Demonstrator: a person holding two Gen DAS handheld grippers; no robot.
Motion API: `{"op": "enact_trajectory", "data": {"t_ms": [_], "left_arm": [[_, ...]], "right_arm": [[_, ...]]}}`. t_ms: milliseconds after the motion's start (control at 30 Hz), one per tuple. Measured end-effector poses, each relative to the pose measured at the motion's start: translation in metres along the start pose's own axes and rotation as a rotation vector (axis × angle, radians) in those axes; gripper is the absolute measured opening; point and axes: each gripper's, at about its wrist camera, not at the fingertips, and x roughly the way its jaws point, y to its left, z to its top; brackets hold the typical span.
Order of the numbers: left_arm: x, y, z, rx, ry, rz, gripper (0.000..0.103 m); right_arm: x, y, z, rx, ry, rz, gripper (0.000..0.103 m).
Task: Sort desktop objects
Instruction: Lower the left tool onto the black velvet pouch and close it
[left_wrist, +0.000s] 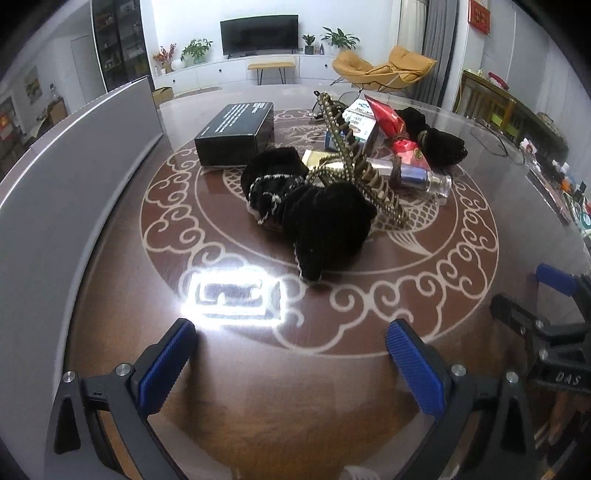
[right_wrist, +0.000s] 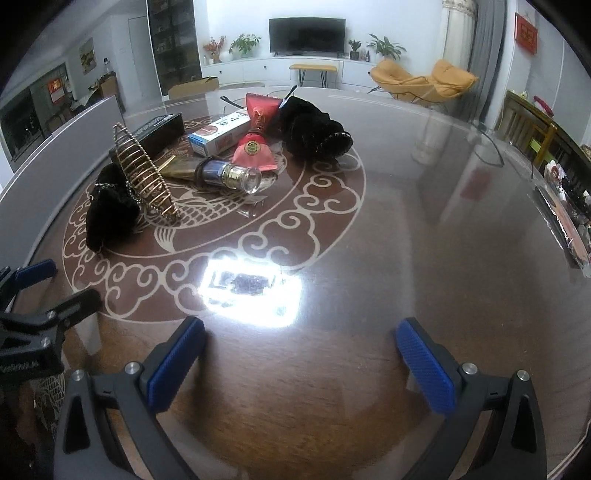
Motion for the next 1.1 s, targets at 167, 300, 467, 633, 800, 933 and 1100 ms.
{"op": "enact_trajectory", "data": {"t_ms": [167,300,467,633,800,933,1100], "left_arm": [[-0.003,-0.001,-0.005,-0.013,-0.016,0.010,0.103],[-0.001,-0.001,-0.001,0.003,-0.005,-0.003,0.103],[0.016,-0.002,0.022,-0.014,0.001,0.009,0.103],[0.034,-0.005,0.049,-0.061,0.029,0.040,0.103],[0.051,-0.005,0.073,-0.093,0.051,0.060,0.103],[0.058,-0.002,0.083,-0.106,0.055,0.068,0.103],[0.056,0.003,0.080,-0.067,0.025,0.045,0.103]], "right_arm": [[0.000,0.000,0.000,0.000,0.000,-0.001,0.103],[0.000,0.000,0.000,0.000,0.000,-0.001,0.103],[0.000,0.000,0.000,-0.001,-0.001,-0.002,0.103],[0.000,0.000,0.000,-0.001,-0.001,-0.002,0.103],[0.001,0.000,0.000,0.000,-0.001,-0.002,0.103],[0.001,0.000,0.000,0.000,-0.001,-0.002,0.103],[0.001,0.000,0.000,0.000,-0.001,-0.002,0.103]]}}
